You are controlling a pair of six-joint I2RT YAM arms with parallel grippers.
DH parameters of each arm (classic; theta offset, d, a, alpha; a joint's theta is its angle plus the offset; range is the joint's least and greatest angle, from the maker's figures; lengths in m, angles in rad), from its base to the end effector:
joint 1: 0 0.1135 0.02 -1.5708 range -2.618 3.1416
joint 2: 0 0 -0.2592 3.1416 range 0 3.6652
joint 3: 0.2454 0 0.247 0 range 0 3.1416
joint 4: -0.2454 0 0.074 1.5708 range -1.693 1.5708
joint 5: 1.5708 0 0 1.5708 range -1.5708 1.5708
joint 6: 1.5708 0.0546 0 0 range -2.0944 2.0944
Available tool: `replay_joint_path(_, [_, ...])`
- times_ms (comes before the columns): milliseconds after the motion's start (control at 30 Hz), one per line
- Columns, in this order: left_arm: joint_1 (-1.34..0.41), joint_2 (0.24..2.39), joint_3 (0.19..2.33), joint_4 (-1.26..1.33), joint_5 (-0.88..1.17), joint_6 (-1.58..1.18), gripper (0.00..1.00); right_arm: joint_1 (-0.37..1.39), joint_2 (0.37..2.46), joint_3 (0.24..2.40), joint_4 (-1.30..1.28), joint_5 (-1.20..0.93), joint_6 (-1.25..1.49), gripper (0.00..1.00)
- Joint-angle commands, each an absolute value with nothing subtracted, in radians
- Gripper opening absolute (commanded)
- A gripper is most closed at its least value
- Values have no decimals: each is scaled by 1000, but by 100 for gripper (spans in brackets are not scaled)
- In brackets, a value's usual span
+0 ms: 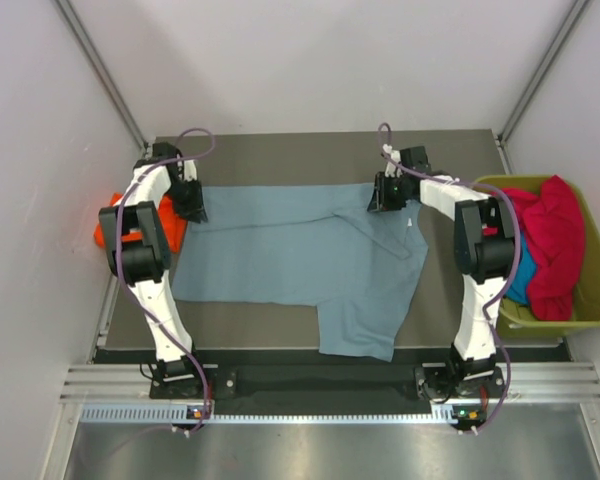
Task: Fold and stack the t-shirts
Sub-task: Fold the tshirt
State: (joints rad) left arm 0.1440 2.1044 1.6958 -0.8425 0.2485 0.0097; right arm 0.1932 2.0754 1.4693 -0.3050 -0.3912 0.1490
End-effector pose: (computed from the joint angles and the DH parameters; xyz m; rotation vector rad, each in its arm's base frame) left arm 0.4329 0.0492 0.1760 -0.1311 2.7857 -0.3127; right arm 0.4403 0.1073 0.1549 -0.2235 2.4818 0.6303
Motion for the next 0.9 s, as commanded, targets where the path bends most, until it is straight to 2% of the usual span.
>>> replay_joint_path(0, [153,2063,1687,-861,230,11,30,184,2028,1453,-287,-377,123,30])
replay_joint_path(233, [156,2075,1672,-865,233,5,30,179,2042,1457,-278,-354,106,30])
replay_joint_path(300, [156,2072,1671,-862,233,5,29,179,2046,1460,-275,-357,103,23])
replay_joint_path(367, [155,2074,1671,-861,232,5,29,179,2052,1465,-270,-373,107,11])
replay_joint_path(533, [156,2077,1669,-859,233,3,29,192,2054,1473,-268,-397,110,0])
replay_joint_path(867, [155,2095,1680,-851,252,3,29,227,1921,1396,-311,-410,109,0])
